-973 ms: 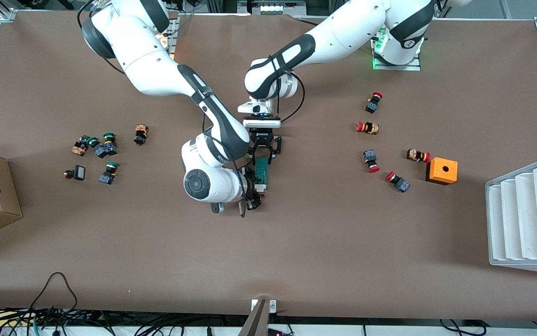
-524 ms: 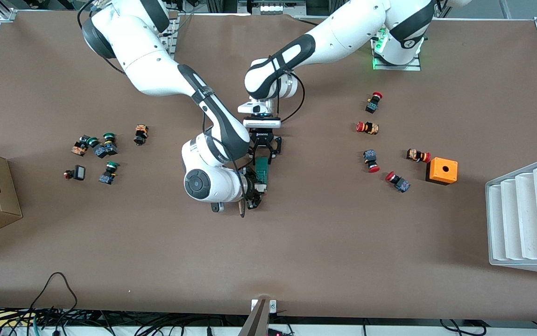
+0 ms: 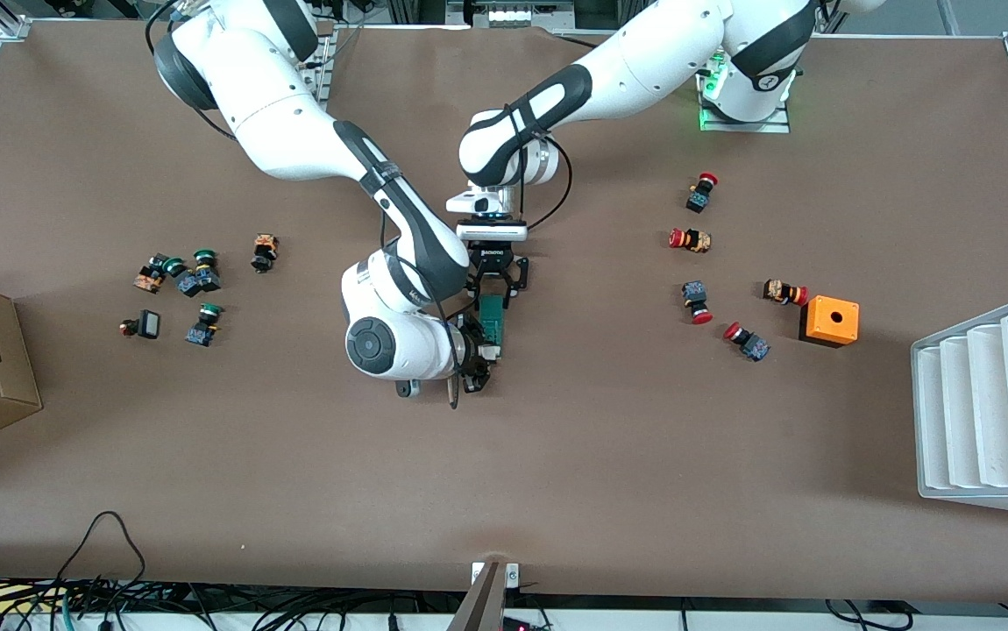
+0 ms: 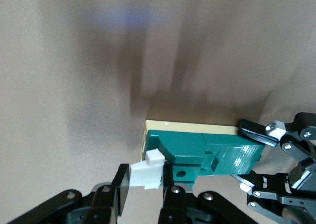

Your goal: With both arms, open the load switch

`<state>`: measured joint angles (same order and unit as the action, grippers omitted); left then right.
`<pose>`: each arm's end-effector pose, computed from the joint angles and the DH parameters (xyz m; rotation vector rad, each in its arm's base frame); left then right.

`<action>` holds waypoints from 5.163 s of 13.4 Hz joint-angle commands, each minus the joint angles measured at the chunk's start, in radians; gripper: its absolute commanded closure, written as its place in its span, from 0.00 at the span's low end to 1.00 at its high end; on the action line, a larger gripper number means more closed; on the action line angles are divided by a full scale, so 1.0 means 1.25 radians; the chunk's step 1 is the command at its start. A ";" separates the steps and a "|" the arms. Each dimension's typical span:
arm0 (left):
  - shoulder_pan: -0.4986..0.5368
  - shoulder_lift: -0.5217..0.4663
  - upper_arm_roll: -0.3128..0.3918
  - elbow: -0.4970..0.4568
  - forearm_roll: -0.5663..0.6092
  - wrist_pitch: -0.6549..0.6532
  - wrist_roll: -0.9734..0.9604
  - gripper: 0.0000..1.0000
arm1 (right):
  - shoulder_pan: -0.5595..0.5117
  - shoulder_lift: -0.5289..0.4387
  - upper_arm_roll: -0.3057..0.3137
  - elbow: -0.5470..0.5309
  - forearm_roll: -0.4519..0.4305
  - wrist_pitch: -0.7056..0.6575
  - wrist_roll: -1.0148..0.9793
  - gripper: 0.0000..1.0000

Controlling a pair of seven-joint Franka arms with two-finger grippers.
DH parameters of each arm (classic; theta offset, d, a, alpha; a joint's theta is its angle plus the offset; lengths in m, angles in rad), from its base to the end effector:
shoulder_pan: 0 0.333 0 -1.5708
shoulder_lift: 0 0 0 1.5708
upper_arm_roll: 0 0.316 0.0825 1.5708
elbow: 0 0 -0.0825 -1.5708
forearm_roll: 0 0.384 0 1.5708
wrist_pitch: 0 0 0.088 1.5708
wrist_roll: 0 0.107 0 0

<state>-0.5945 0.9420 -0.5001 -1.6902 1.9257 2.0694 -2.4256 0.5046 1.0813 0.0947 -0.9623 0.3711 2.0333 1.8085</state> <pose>0.3689 -0.5471 0.0947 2.7213 0.1202 1.4932 0.6541 0.4369 0.2065 -2.2226 1.9272 0.5801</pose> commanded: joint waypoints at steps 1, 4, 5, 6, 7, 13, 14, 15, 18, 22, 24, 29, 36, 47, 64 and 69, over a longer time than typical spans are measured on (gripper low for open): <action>-0.005 0.034 0.000 0.057 0.027 0.012 -0.012 0.42 | 0.017 0.015 0.002 0.003 0.010 -0.012 0.007 0.78; -0.005 0.032 0.000 0.060 0.025 0.012 -0.010 0.42 | 0.016 0.004 0.002 0.002 0.007 -0.030 0.006 0.78; -0.005 0.032 0.000 0.060 0.025 0.012 -0.010 0.42 | 0.015 -0.001 0.002 0.000 0.009 -0.037 0.006 0.78; -0.005 0.032 0.000 0.060 0.025 0.012 -0.011 0.42 | 0.015 -0.004 0.002 0.000 0.007 -0.047 0.006 0.78; -0.005 0.032 0.000 0.060 0.025 0.012 -0.010 0.42 | 0.015 -0.008 0.002 0.000 0.007 -0.055 0.006 0.78; -0.005 0.032 0.000 0.065 0.024 0.012 -0.010 0.42 | 0.012 -0.026 0.002 -0.011 0.006 -0.063 0.006 0.78; -0.005 0.032 0.000 0.065 0.024 0.012 -0.010 0.42 | 0.011 -0.028 0.002 -0.011 0.006 -0.066 0.006 0.78; -0.005 0.032 0.000 0.065 0.024 0.012 -0.011 0.42 | 0.010 -0.033 0.002 -0.011 0.006 -0.074 0.006 0.78; -0.005 0.032 0.000 0.065 0.024 0.012 -0.010 0.42 | 0.010 -0.040 0.002 -0.022 0.005 -0.078 0.006 0.78; -0.005 0.032 0.000 0.065 0.024 0.012 -0.012 0.42 | 0.011 -0.044 0.002 -0.043 0.003 -0.075 0.004 0.78; -0.005 0.032 -0.001 0.070 0.024 0.013 -0.011 0.42 | 0.012 -0.047 0.002 -0.044 0.001 -0.075 0.004 0.78; -0.005 0.033 0.000 0.073 0.024 0.013 -0.012 0.42 | 0.012 -0.072 0.002 -0.071 0.001 -0.078 0.001 0.78; -0.005 0.032 0.000 0.073 0.024 0.013 -0.012 0.42 | 0.014 -0.089 0.002 -0.079 -0.006 -0.093 -0.001 0.78; -0.005 0.033 -0.001 0.072 0.024 0.013 -0.012 0.51 | 0.014 -0.102 0.002 -0.079 -0.007 -0.107 -0.001 0.78; -0.005 0.034 0.000 0.072 0.024 0.015 -0.012 0.50 | 0.021 -0.131 0.013 -0.132 -0.027 -0.105 0.000 0.81; -0.005 0.034 0.000 0.072 0.024 0.015 -0.011 0.51 | 0.022 -0.142 0.015 -0.158 -0.038 -0.099 -0.002 0.81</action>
<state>-0.5902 0.9583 -0.4956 -1.6494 1.9257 2.0619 -2.4258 0.5318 0.9481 0.1044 -1.0916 0.3512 1.9109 1.8072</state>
